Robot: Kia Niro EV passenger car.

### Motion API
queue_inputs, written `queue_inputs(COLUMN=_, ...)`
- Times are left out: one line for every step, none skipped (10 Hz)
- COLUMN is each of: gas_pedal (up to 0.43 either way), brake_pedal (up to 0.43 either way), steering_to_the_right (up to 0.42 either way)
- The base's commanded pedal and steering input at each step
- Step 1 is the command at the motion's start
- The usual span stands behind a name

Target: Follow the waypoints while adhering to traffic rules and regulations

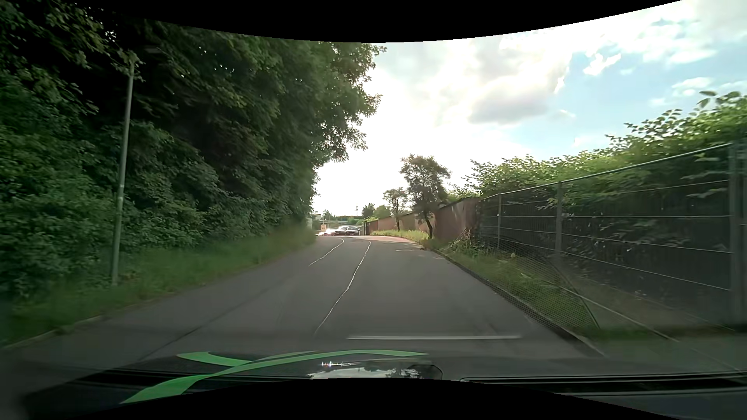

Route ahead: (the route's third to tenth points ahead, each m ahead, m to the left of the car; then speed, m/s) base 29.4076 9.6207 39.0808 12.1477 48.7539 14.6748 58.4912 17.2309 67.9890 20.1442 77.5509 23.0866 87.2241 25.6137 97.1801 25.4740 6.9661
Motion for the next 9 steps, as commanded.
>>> queue_inputs(gas_pedal=0.138, brake_pedal=0.0, steering_to_the_right=0.002)
queue_inputs(gas_pedal=0.138, brake_pedal=0.0, steering_to_the_right=0.002)
queue_inputs(gas_pedal=0.138, brake_pedal=0.0, steering_to_the_right=0.002)
queue_inputs(gas_pedal=0.13, brake_pedal=0.0, steering_to_the_right=0.002)
queue_inputs(gas_pedal=0.13, brake_pedal=0.0, steering_to_the_right=0.002)
queue_inputs(gas_pedal=0.13, brake_pedal=0.0, steering_to_the_right=0.002)
queue_inputs(gas_pedal=0.13, brake_pedal=0.0, steering_to_the_right=0.002)
queue_inputs(gas_pedal=0.13, brake_pedal=0.0, steering_to_the_right=0.001)
queue_inputs(gas_pedal=0.13, brake_pedal=0.0, steering_to_the_right=-0.001)
